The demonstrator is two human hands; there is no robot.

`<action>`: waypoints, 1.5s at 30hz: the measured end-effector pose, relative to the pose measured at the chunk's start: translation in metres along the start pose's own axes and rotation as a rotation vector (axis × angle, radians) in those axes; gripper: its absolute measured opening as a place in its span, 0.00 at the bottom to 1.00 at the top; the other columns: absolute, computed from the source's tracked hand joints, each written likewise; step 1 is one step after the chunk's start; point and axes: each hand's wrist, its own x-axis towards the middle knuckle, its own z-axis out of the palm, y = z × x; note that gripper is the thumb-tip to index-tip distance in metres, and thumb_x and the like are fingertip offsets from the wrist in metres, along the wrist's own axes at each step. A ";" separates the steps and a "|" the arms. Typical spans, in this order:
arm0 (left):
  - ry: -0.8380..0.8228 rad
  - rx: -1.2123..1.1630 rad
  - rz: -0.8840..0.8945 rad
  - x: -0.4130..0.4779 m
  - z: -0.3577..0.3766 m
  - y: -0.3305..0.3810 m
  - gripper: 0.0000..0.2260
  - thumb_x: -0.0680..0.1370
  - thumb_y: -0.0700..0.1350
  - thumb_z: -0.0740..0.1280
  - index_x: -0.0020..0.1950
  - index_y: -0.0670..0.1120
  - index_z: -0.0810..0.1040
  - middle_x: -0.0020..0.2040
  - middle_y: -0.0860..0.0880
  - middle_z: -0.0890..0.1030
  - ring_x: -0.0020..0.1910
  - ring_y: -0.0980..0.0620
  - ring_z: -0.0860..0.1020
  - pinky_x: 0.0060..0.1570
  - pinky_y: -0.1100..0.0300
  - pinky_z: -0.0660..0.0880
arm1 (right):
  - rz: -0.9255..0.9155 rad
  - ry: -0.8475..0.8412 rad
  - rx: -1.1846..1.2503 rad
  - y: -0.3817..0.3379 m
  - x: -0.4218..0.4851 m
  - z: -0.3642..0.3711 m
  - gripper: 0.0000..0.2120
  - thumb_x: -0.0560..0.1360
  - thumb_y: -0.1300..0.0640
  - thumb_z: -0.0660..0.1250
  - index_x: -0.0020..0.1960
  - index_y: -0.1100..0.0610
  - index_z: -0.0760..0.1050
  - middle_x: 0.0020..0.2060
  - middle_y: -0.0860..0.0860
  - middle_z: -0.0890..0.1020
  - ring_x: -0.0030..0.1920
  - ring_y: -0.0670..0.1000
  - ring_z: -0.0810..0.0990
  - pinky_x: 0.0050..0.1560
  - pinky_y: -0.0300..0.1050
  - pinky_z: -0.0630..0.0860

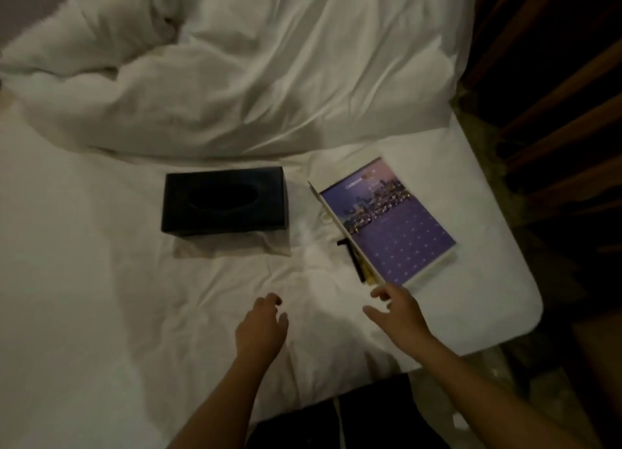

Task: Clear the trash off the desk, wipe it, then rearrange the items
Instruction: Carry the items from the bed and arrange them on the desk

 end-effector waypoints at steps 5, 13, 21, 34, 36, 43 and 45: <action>0.038 -0.147 -0.028 0.036 0.030 0.024 0.12 0.79 0.50 0.62 0.62 0.52 0.71 0.56 0.53 0.76 0.49 0.54 0.77 0.46 0.58 0.74 | -0.035 0.147 0.051 0.005 0.066 -0.024 0.12 0.71 0.61 0.74 0.52 0.57 0.75 0.52 0.55 0.75 0.50 0.52 0.74 0.46 0.42 0.72; 0.258 -0.078 -0.181 0.055 0.070 0.060 0.11 0.80 0.50 0.60 0.60 0.48 0.74 0.53 0.48 0.77 0.48 0.47 0.77 0.42 0.53 0.73 | -0.046 0.230 -0.079 0.029 0.159 -0.074 0.34 0.68 0.53 0.77 0.69 0.57 0.66 0.67 0.58 0.67 0.67 0.59 0.65 0.65 0.51 0.65; 0.352 -0.058 -0.176 0.088 0.061 0.079 0.12 0.79 0.49 0.63 0.61 0.47 0.74 0.55 0.47 0.77 0.50 0.47 0.76 0.41 0.57 0.69 | 0.073 0.162 -0.227 0.031 0.202 -0.081 0.47 0.64 0.41 0.76 0.74 0.55 0.56 0.69 0.60 0.63 0.68 0.63 0.62 0.66 0.60 0.61; 0.371 -0.090 -0.267 0.108 0.074 0.105 0.14 0.78 0.49 0.64 0.62 0.49 0.69 0.59 0.48 0.71 0.54 0.48 0.73 0.44 0.56 0.71 | 0.028 -0.144 0.242 0.041 0.215 -0.093 0.09 0.72 0.52 0.73 0.49 0.53 0.77 0.45 0.52 0.83 0.48 0.55 0.81 0.52 0.49 0.78; 0.381 -0.080 -0.248 0.108 0.072 0.106 0.14 0.78 0.48 0.65 0.63 0.49 0.69 0.60 0.47 0.71 0.55 0.48 0.73 0.43 0.56 0.70 | -0.033 -0.124 0.425 0.044 0.207 -0.098 0.03 0.75 0.57 0.69 0.47 0.51 0.77 0.43 0.48 0.83 0.45 0.51 0.82 0.47 0.45 0.78; 0.489 -0.219 -0.168 0.119 0.063 0.130 0.13 0.80 0.46 0.61 0.63 0.45 0.71 0.62 0.46 0.70 0.56 0.46 0.74 0.44 0.56 0.71 | -0.033 -0.044 0.756 0.087 0.201 -0.161 0.14 0.64 0.50 0.74 0.47 0.53 0.76 0.36 0.43 0.84 0.35 0.41 0.82 0.36 0.35 0.78; 0.476 -0.359 -0.230 0.121 0.065 0.144 0.19 0.80 0.53 0.62 0.67 0.45 0.66 0.64 0.47 0.67 0.59 0.49 0.73 0.47 0.58 0.68 | 0.029 -0.006 0.726 0.100 0.201 -0.175 0.28 0.52 0.40 0.78 0.47 0.51 0.76 0.36 0.43 0.85 0.35 0.41 0.82 0.34 0.34 0.78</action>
